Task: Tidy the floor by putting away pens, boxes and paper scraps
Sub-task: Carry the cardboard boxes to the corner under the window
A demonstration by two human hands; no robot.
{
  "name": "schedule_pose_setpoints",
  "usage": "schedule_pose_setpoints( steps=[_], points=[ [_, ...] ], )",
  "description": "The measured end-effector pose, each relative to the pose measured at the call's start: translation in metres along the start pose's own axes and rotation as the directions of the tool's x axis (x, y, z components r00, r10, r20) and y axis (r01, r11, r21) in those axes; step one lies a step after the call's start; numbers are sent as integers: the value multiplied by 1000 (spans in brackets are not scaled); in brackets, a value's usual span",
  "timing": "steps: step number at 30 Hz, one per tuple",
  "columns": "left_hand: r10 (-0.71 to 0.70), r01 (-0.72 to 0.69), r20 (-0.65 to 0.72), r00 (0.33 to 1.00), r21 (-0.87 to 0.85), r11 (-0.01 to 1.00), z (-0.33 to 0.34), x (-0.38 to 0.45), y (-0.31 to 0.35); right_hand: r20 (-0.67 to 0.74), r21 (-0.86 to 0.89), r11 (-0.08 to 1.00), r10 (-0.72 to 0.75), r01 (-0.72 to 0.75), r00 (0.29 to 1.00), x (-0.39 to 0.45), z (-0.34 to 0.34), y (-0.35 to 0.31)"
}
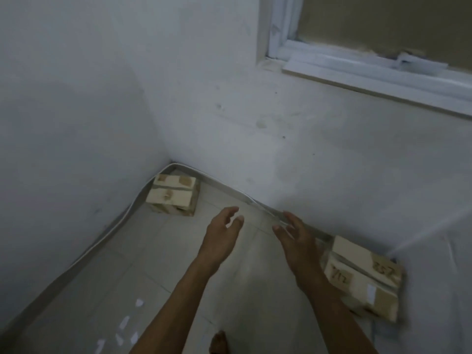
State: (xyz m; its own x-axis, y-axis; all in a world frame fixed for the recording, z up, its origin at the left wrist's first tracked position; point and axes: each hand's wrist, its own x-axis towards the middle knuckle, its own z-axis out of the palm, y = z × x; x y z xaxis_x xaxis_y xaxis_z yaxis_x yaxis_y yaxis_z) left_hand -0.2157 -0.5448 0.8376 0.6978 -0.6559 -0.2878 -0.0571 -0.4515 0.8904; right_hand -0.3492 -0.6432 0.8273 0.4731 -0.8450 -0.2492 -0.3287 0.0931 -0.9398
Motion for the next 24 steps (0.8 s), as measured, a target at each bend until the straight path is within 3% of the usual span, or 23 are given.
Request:
schedule_pose_setpoints(
  steps=[5,14,24],
  points=[
    [-1,1,-63,998,-6,1000,-88,10,-17,64,28,999,-40,38,997,2,68,-28],
    [-94,95,-198,976,-3,995,-199,38,-67,199,49,998,34,-45,979,27,184,-29],
    [-246,249,-203,948,-8,968,-286,170,-124,258,26,984,163,-176,952,134,339,-23]
  ],
)
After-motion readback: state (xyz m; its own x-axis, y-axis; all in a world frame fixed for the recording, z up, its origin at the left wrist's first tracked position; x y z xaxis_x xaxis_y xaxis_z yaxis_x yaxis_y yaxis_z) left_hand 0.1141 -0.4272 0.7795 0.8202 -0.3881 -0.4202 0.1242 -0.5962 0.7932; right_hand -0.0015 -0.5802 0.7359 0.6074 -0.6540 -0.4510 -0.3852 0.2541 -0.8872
